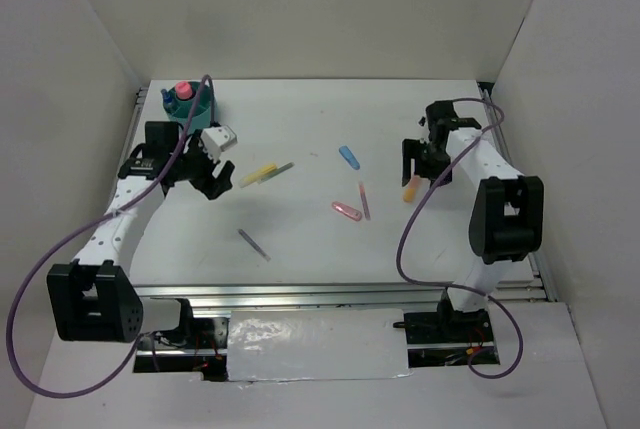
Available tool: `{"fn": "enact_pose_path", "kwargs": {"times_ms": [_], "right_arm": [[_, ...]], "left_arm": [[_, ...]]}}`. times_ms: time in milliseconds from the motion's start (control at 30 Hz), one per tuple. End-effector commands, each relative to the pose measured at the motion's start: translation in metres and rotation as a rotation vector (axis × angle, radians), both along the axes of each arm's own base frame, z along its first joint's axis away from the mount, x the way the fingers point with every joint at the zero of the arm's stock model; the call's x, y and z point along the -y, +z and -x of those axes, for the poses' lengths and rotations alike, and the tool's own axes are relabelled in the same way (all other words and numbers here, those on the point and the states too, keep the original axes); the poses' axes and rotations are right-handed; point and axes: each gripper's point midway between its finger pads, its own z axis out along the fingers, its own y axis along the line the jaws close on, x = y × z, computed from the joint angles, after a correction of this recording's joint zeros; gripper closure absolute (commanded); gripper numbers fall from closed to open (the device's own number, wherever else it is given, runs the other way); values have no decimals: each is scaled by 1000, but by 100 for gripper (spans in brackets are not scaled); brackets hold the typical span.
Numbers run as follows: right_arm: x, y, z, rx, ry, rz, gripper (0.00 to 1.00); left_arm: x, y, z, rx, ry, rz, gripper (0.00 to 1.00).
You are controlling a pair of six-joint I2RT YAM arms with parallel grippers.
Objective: Sort the stationery into containers
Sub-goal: Pick up the stationery from the center of the board.
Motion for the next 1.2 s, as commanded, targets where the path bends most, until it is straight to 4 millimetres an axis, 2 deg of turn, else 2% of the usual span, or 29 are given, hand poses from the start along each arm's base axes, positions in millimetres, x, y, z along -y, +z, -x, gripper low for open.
{"fn": "enact_pose_path", "kwargs": {"times_ms": [0,200,367,400,433,567,667,733,767,800,833,867,933,967,1000,1067,1100,1167], "right_arm": [[21,-12,-24,24,-69,105,20],[19,-38,-38,-49,-81,91,31],[19,-53,-51,-67,-90,95,34],[19,-53,-56,-64,-89,97,35],[19,-63,-55,-91,-86,100,36],[20,-68,-64,-117,-78,97,43],[19,-68,-70,-125,-57,102,63],[18,-69,-73,-146,-41,107,71],[13,-69,-73,-152,-28,79,77],[11,-67,-74,-161,-22,74,87],[7,-69,-73,-173,-5,61,90],[-2,-66,-70,-181,13,17,96],[-22,-51,-67,-151,58,-49,99],[-43,-35,-62,-125,101,-125,100],[-49,-25,-60,-108,112,-163,100],[-76,-4,-52,-77,166,-230,100],[-92,15,-43,-56,186,-301,100],[-117,32,-30,-48,230,-377,100]], "left_arm": [[7,38,-5,181,41,-21,13],[24,45,9,213,1,-25,12],[33,48,18,254,-55,-11,13],[34,42,23,252,-72,-13,13],[37,40,26,259,-95,-12,13],[53,40,46,369,-264,-58,13],[65,38,57,437,-362,-90,12],[73,35,60,452,-411,-100,12],[75,34,60,463,-438,-118,12],[81,37,61,475,-465,-120,12],[84,36,62,470,-484,-118,12],[88,37,61,482,-510,-125,13],[99,42,63,517,-571,-123,13],[107,46,65,561,-616,-134,12],[111,46,68,581,-650,-141,12],[121,52,69,666,-716,-172,12],[132,46,77,686,-770,-180,12],[143,51,76,782,-817,-234,12]]}}
